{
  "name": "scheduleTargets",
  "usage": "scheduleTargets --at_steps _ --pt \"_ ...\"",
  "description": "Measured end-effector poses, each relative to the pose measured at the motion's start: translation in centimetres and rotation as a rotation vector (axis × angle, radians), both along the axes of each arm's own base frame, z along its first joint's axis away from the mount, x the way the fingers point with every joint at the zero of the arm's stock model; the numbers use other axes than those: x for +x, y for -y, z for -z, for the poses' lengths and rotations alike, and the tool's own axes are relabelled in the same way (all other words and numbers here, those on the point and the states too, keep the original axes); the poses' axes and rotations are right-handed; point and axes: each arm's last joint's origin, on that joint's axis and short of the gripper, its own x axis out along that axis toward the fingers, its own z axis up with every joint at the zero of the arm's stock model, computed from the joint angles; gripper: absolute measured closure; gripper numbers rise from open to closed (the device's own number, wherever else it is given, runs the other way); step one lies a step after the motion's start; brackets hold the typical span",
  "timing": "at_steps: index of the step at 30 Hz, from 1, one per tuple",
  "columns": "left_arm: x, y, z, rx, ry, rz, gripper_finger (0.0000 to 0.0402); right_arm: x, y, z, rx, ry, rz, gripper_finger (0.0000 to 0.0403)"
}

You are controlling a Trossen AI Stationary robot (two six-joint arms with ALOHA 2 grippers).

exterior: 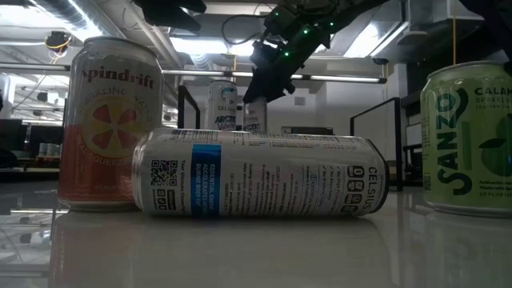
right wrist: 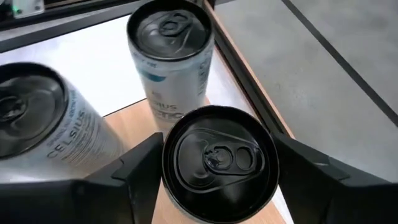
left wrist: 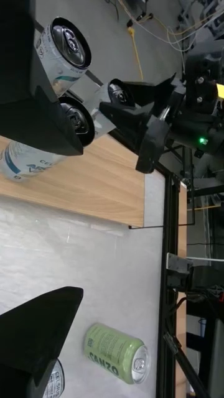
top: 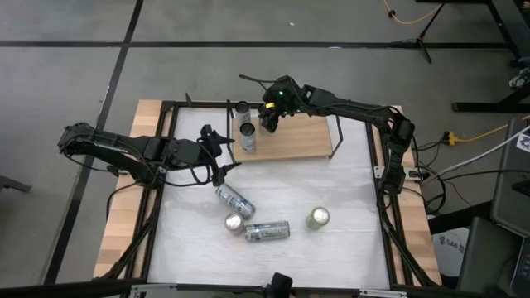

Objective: Place canned beverage on shelf
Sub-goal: Put the white-blue soda can on the shelf

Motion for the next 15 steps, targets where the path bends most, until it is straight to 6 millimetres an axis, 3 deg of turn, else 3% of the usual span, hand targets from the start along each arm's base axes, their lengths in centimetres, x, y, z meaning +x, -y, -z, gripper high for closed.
scheduleTargets --at_steps 15 --pt "0.0 0.0 0.0 -0.001 0.0 0.0 0.0047 -0.9 2.0 0.0 -0.02 0.007 -0.115 0.0142"
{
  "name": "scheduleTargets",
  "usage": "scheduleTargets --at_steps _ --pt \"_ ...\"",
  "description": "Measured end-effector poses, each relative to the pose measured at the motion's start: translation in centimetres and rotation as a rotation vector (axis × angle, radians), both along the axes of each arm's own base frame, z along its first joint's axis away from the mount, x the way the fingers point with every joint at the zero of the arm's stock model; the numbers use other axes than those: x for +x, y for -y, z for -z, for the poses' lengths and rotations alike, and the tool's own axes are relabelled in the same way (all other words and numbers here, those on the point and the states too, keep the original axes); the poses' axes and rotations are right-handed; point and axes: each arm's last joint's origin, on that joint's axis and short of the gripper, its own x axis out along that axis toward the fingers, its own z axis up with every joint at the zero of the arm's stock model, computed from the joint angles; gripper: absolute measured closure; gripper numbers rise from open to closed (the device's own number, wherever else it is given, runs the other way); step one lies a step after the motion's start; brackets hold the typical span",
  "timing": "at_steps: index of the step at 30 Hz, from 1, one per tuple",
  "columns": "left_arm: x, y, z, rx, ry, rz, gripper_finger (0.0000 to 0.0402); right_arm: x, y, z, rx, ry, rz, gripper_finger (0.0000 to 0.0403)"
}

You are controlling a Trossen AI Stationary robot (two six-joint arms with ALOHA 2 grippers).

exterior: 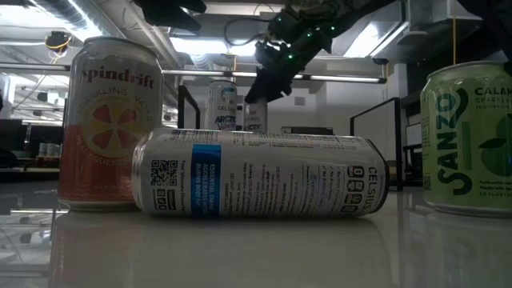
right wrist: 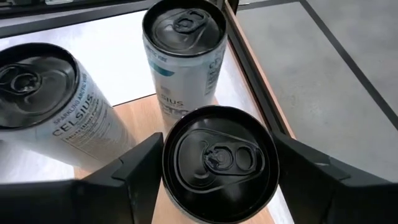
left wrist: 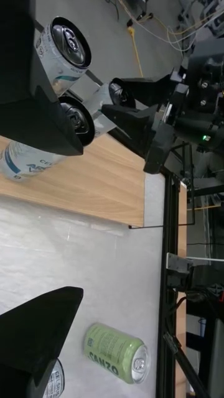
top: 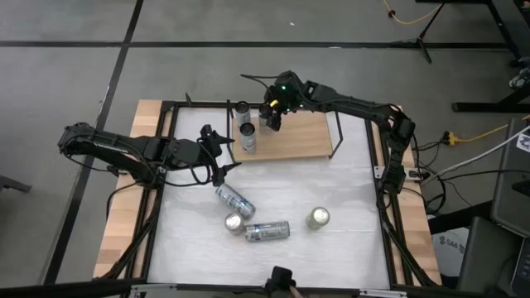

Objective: Place canned beverage on shelf
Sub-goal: Put the white-blue soda can on the shelf

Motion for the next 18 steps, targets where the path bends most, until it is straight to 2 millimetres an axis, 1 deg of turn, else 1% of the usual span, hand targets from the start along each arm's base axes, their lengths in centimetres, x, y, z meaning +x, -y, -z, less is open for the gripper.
scheduleTargets --at_steps 3,18 --pt "-0.01 -0.01 -0.01 0.0 0.0 0.0 0.0047 -0.15 0.29 0.01 0.002 0.001 0.006 0.0142" --pt "0.0 0.0 0.0 -0.002 0.001 -0.001 0.0047 0.0 0.27 -0.06 -0.009 0.014 0.005 0.0141"
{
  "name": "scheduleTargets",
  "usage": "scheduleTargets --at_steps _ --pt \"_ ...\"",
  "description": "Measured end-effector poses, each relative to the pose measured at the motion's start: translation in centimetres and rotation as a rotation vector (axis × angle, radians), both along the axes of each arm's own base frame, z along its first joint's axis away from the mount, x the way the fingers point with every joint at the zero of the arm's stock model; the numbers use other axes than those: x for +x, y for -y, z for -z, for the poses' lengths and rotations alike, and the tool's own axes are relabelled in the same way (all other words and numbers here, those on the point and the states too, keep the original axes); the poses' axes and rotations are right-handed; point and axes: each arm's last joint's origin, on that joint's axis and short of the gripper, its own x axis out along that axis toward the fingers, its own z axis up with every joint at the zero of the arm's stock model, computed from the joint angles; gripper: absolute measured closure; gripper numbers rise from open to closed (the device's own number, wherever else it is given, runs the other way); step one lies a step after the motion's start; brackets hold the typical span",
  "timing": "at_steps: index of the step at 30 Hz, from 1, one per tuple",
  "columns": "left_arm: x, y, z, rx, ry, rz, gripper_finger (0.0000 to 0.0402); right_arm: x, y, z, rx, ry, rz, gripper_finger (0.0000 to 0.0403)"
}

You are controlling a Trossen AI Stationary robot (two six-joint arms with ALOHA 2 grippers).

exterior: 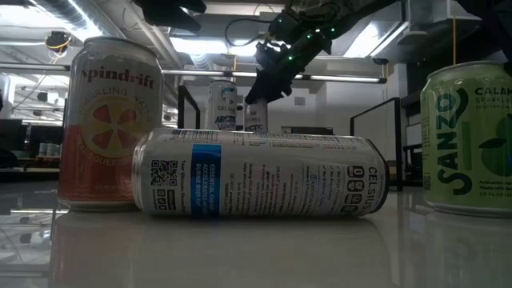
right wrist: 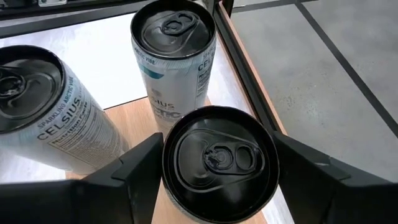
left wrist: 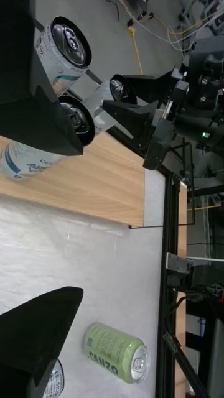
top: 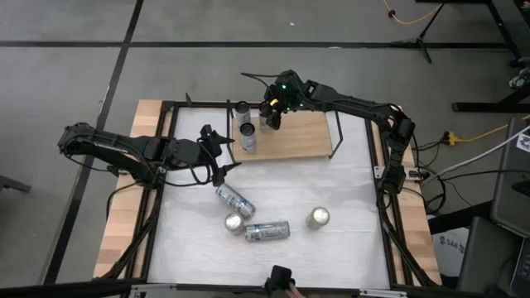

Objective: Place canned beverage on shelf
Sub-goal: Put the white-blue soda can on the shelf

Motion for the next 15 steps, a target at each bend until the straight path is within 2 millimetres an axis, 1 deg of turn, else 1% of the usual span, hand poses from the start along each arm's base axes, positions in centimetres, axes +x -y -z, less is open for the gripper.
scheduleTargets --at_steps 15 --pt "-0.01 0.0 0.0 0.0 0.0 0.0 0.0047 0.02 0.01 -0.03 -0.027 -0.004 -0.022 0.0141"
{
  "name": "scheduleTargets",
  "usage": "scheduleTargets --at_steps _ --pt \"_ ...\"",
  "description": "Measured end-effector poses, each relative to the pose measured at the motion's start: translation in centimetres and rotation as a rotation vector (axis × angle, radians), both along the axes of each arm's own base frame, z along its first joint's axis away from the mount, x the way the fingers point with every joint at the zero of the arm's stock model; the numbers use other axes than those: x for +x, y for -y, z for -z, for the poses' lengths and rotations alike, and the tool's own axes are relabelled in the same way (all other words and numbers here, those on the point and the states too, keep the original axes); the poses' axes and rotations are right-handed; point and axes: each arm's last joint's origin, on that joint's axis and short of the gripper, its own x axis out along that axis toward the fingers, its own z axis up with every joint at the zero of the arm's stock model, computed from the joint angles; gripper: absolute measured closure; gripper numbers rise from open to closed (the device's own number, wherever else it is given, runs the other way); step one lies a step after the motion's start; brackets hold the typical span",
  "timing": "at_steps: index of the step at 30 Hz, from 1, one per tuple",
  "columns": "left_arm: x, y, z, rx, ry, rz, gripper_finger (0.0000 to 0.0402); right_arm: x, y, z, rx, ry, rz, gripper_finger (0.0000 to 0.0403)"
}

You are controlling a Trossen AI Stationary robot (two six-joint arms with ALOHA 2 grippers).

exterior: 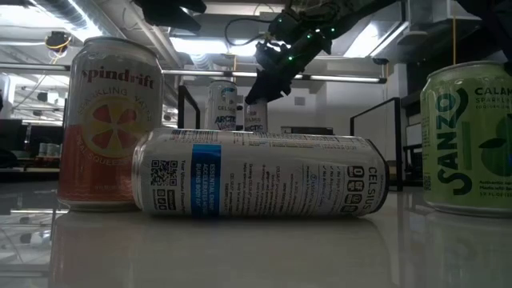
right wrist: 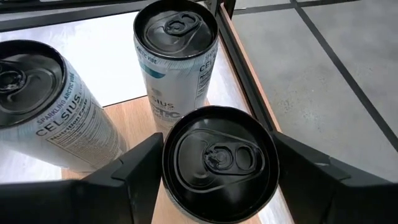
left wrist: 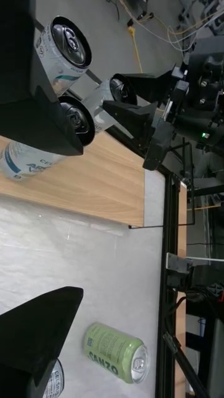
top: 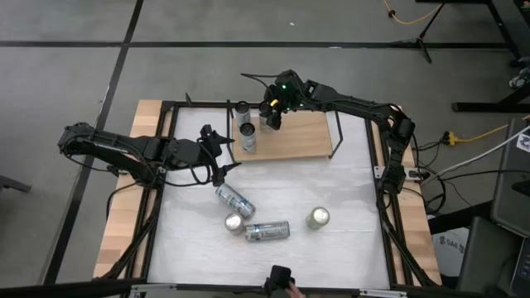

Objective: Place canned beverage on shelf
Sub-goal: Put the white-blue soda can on the shelf

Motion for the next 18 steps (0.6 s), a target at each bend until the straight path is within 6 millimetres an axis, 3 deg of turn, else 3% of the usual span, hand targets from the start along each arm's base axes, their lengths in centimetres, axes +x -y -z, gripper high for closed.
scheduleTargets --at_steps 18 --pt "0.01 0.0 0.0 0.0 0.0 0.0 0.0047 0.01 0.0 -0.01 -0.015 -0.003 -0.012 0.0138"
